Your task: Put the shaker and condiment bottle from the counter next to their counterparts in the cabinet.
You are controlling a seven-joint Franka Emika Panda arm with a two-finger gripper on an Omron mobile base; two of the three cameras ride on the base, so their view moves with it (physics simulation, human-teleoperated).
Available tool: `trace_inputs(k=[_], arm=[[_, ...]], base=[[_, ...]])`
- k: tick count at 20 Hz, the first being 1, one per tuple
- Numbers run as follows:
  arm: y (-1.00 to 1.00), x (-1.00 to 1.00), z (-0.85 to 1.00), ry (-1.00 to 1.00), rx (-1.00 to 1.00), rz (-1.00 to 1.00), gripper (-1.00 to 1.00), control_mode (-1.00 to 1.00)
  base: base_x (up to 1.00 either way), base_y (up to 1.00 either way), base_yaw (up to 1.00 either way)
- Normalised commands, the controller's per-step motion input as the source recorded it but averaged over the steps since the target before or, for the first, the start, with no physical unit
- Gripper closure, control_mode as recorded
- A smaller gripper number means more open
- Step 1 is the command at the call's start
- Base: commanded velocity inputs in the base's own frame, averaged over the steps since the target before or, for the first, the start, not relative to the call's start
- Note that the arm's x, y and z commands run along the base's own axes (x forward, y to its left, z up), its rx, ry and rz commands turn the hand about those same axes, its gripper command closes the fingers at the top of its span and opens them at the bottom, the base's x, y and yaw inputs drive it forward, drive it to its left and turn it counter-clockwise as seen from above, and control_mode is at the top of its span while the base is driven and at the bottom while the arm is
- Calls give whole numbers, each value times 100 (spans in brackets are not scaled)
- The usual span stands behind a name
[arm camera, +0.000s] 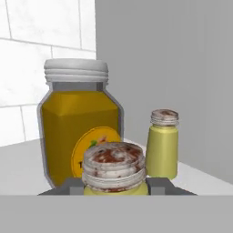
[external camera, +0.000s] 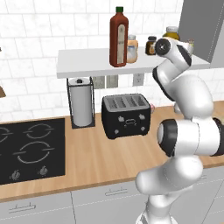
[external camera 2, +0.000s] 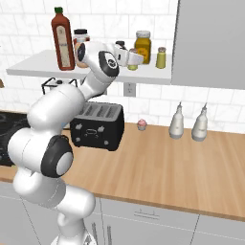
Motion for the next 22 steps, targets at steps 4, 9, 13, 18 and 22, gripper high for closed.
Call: trace_inputs(k=[4, 9, 13, 18, 22], arm=[[-22, 27, 0, 2, 0, -2, 100, -100], [-27, 33, -1, 0, -1, -2, 100, -100], [-17, 22, -28, 0, -2, 0, 100, -100], [-25, 19, -31, 0, -1, 0, 100, -100], [-26, 24, -39, 0, -2, 0, 100, -100]], base=[[0, 0, 0], [0, 0, 0], [0, 0, 0], [0, 0, 0], [0, 0, 0]])
